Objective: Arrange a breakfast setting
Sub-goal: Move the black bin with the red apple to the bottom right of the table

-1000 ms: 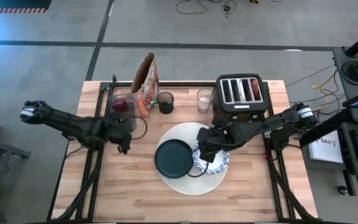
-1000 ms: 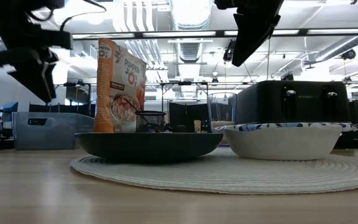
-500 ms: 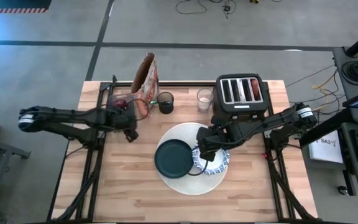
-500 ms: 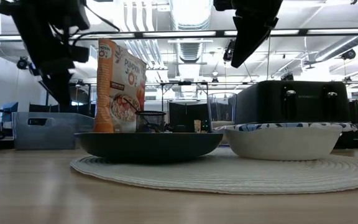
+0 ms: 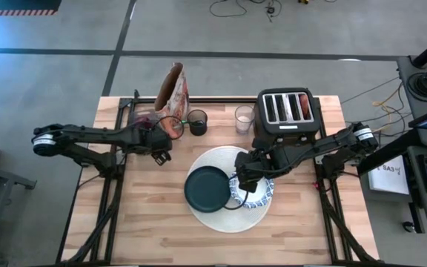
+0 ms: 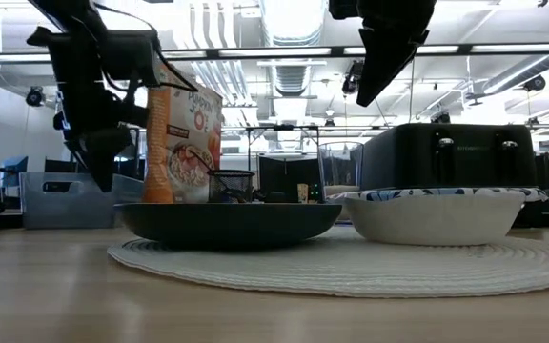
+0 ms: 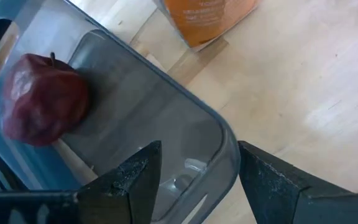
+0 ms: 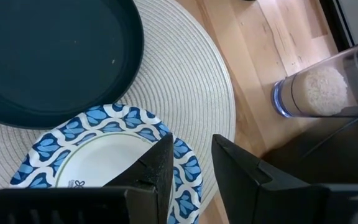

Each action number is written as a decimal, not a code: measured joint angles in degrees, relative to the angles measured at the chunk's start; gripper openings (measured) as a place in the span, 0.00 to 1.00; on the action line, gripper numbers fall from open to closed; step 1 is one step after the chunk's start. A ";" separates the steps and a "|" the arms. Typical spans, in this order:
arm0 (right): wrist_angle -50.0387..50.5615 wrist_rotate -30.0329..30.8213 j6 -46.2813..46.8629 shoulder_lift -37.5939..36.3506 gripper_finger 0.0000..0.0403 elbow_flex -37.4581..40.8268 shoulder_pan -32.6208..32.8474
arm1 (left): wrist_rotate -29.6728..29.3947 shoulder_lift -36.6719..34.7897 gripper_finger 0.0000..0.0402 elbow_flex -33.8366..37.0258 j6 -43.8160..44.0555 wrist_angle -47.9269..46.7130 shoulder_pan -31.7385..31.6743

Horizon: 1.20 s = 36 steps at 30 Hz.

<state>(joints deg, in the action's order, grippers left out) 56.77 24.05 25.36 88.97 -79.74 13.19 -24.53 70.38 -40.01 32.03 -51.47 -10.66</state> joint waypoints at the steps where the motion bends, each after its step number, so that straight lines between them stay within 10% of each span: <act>1: 0.00 0.00 -0.02 0.00 0.25 0.04 0.00 | 0.00 0.34 0.47 0.02 0.00 0.08 0.00; 9: 0.02 -0.02 -0.08 0.00 0.22 0.24 0.00 | 3.28 2.23 0.40 0.04 0.48 0.47 0.04; 20: 0.09 0.00 -0.08 0.00 0.22 0.32 0.00 | 10.98 1.26 0.03 0.04 -0.44 0.53 0.12; 36: 0.28 -0.02 -0.06 0.00 0.19 0.32 0.00 | 21.25 -4.85 0.00 -4.27 6.07 -6.24 14.19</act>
<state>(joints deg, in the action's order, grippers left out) 57.06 24.03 25.30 88.97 -79.42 13.19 -3.28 65.53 -44.28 38.10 -57.70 3.53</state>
